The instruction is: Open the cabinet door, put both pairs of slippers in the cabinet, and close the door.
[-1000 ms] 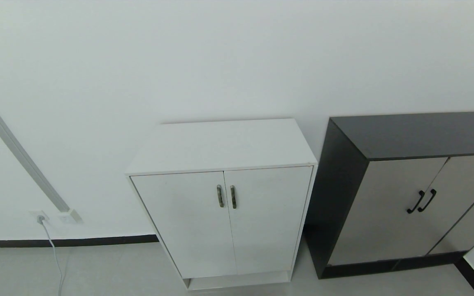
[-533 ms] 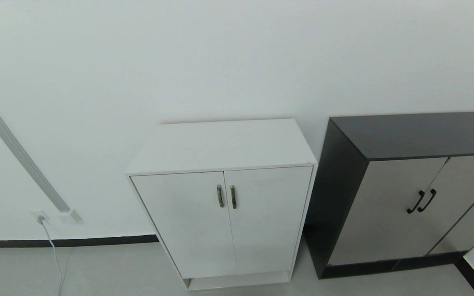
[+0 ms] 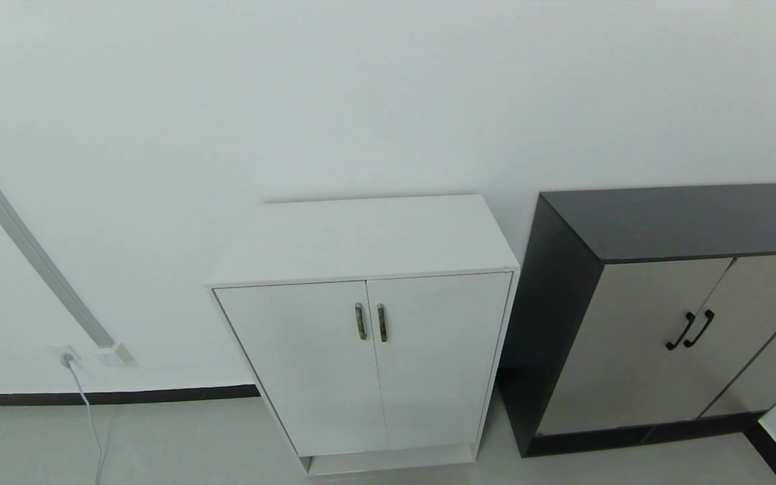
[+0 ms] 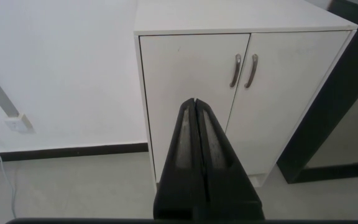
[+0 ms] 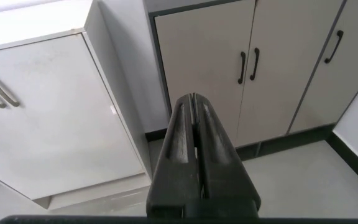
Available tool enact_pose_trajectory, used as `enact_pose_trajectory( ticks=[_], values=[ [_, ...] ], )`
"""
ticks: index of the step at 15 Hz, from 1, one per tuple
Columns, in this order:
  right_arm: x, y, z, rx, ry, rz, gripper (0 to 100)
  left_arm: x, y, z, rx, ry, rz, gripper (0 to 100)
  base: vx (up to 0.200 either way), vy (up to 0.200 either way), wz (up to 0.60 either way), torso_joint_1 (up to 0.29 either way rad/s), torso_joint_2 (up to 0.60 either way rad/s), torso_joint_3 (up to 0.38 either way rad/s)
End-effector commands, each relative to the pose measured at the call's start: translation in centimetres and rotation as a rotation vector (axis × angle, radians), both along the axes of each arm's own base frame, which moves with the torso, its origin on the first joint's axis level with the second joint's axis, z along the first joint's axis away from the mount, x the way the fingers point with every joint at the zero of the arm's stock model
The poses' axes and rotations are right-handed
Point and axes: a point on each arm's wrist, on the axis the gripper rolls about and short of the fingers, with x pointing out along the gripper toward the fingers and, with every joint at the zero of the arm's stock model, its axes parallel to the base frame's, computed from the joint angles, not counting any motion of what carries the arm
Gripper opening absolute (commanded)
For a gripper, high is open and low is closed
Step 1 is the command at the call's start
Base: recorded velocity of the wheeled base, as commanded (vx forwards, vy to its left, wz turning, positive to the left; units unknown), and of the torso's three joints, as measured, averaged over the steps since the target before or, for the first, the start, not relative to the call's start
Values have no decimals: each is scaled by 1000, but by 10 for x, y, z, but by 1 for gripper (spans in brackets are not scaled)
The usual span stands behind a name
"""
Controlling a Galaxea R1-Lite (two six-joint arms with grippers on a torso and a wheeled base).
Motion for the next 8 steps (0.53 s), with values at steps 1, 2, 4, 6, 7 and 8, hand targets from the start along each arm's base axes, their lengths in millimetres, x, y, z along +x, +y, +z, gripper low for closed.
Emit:
enact_pose_trajectory(
  ticks=[1,2,4,6,7,8],
  values=[
    [0,0,0,0,1,0,0,0,0,0,0,1,0,0,0,0,0,0,0,0],
    [0,0,0,-3,1,1,0,0,0,0,0,1,0,0,0,0,0,0,0,0],
    [0,0,0,-3,1,1,0,0,0,0,0,1,0,0,0,0,0,0,0,0],
    [0,0,0,-5,2,1,0,0,0,0,0,1,-1,0,0,0,0,0,0,0],
    [0,0,0,-5,2,1,0,0,0,0,0,1,0,0,0,0,0,0,0,0],
    [0,0,0,-5,2,1,0,0,0,0,0,1,0,0,0,0,0,0,0,0]
  ],
)
